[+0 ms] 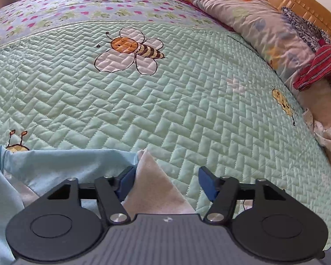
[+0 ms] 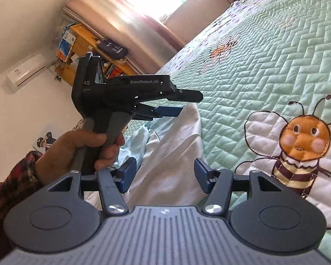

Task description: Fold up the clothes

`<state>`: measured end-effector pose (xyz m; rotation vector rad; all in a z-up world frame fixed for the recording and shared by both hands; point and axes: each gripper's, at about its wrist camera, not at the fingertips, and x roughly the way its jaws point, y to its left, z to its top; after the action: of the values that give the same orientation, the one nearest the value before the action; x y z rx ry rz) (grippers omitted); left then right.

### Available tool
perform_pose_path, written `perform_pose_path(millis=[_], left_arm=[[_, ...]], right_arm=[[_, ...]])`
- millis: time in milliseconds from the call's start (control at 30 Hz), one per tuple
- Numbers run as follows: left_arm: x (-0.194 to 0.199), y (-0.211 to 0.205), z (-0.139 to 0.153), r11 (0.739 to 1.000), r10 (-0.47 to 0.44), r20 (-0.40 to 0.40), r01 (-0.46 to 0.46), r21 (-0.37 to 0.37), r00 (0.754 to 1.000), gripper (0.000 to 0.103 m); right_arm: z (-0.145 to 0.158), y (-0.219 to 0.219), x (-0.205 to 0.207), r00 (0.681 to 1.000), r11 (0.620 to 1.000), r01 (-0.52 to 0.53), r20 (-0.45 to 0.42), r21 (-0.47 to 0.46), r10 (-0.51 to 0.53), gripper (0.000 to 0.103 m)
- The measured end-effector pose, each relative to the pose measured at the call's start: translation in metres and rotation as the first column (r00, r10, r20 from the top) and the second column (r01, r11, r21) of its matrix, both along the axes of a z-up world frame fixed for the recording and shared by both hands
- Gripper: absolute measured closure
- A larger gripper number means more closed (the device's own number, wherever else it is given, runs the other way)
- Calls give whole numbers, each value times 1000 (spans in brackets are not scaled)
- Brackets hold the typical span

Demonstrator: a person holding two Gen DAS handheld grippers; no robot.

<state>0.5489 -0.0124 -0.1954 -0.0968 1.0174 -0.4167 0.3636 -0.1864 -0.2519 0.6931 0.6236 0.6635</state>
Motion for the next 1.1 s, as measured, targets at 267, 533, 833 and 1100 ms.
perform_pose_path(millis=[267, 533, 833, 1100], left_arm=[[-18, -23, 3, 970, -81, 128, 49, 239, 988, 103], [-8, -10, 18, 965, -19, 210, -37, 258, 978, 103], [-11, 8, 31, 990, 58, 243, -87, 112, 968, 74], [-41, 51, 16, 998, -7, 102, 0, 66, 995, 41]], right_arm=[[9, 22, -10, 999, 969, 7, 38, -247, 2, 43], [7, 39, -14, 998, 911, -3, 61, -412, 30, 44], [6, 31, -10, 999, 936, -13, 40, -352, 29, 44], [6, 26, -9, 999, 949, -18, 27, -314, 27, 43]])
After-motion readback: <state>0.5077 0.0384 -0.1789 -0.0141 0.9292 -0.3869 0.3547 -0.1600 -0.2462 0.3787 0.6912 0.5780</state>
